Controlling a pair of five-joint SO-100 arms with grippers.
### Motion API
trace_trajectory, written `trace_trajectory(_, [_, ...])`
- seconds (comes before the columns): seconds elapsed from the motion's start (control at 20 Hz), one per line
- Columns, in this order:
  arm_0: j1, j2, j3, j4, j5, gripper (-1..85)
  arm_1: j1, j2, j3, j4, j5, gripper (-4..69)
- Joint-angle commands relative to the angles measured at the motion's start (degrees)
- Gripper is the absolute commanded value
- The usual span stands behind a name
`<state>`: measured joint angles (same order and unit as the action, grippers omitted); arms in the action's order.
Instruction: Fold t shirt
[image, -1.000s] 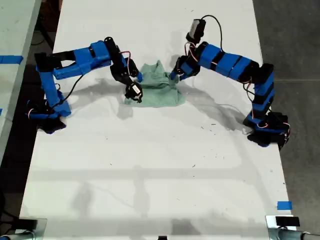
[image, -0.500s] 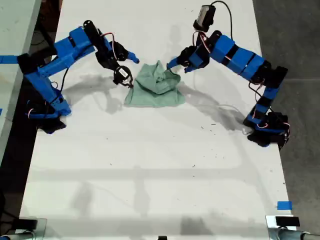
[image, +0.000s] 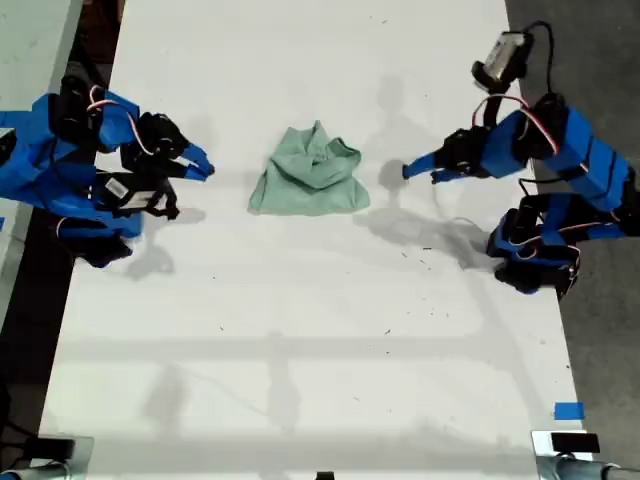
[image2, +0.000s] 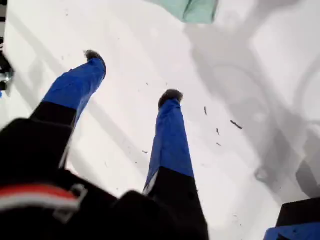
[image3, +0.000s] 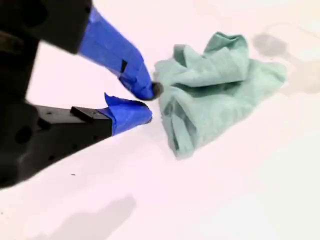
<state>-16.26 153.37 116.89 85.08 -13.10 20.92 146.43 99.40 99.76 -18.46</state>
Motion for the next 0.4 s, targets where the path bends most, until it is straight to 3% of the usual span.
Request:
trace_trajectory(0.0, [10.28,13.1,16.88,-11.51,-3.43,-0.2,-10.46,14.41,12.74,-0.97,6.77,22.3])
trace_trajectory(0.15, [16.52,35.07,37.79,-19.34,-9.05,-0.2,-16.7,24.08,29.18,-6.06,9.4,21.8])
trace_trajectory(0.25, [17.4,52.29,52.03,-23.64,-8.35,-0.2,-21.53,32.26,38.32,-11.34,10.72,21.0])
trace_trajectory(0.35, [17.23,52.21,56.16,-26.98,-5.98,-0.2,-23.99,40.08,46.58,-14.59,11.51,20.6])
